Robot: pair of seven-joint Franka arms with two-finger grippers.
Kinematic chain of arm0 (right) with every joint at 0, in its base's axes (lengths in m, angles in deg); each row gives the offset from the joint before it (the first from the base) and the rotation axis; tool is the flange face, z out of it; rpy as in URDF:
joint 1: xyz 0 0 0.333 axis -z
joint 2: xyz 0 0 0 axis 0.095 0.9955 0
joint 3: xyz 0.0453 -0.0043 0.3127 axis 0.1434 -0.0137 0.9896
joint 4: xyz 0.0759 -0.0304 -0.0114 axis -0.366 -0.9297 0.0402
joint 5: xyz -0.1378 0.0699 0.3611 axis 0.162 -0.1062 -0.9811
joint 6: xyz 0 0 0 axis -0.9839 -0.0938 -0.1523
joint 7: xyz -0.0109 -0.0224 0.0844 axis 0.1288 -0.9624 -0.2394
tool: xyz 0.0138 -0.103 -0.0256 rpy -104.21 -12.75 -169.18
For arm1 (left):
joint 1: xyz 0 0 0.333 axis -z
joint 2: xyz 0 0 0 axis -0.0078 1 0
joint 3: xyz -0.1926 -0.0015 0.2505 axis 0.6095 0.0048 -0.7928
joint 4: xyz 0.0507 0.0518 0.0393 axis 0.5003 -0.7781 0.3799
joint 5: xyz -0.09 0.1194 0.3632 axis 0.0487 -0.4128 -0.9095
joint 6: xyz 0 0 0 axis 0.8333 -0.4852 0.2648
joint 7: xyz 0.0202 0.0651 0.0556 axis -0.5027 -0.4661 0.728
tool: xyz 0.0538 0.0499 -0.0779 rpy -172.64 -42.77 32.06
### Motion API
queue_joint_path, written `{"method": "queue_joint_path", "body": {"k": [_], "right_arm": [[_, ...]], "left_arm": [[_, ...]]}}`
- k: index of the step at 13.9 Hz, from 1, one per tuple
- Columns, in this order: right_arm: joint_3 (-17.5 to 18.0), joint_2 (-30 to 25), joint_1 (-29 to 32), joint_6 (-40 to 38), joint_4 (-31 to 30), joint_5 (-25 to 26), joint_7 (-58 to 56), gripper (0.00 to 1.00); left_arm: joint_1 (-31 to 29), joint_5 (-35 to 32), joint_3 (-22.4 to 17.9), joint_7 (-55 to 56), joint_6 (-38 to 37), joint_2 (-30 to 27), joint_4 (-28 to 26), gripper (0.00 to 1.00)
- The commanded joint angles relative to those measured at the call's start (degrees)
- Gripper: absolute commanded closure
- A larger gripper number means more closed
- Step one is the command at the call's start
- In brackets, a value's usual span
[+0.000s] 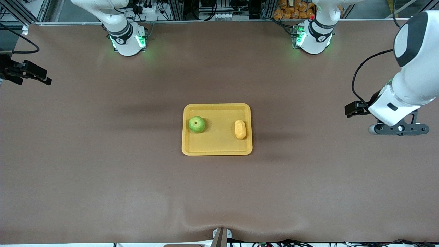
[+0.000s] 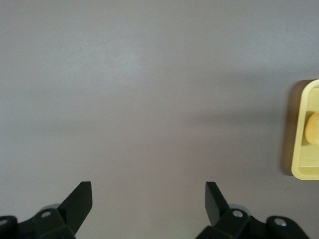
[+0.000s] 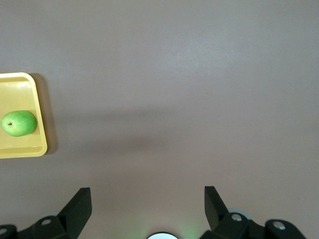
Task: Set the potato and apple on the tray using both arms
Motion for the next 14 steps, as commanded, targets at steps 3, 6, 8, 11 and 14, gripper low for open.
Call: {"method": "queue_joint_path", "body": {"k": [3, 6, 8, 11, 14], "right_arm": [[-0.29, 2.35, -0.08, -0.78, 3.84, -0.86, -0.28, 0.0], [-0.29, 2.35, -0.08, -1.04, 3.84, -0.86, -0.37, 0.0], [-0.29, 2.35, -0.08, -1.04, 3.84, -0.86, -0.28, 0.0], [-0.29, 2.35, -0.08, -0.95, 3.84, -0.95, -0.19, 0.0], [-0.29, 2.35, 0.01, -0.87, 3.93, -0.95, -0.1, 0.0]], "left_arm": [[-1.18, 1.61, 0.13, -1.03, -0.85, -3.32, -1.05, 0.0], [0.13, 1.7, -1.01, -1.03, -3.3, -6.21, -2.01, 0.0], [2.5, 1.79, -3.55, -1.11, -3.57, -9.37, -4.64, 0.0], [5.85, 3.46, -7.16, -0.94, -3.49, -15.35, -10.96, 0.0], [5.41, 3.55, -7.08, -0.94, -3.66, -16.25, -11.34, 0.0]]}}
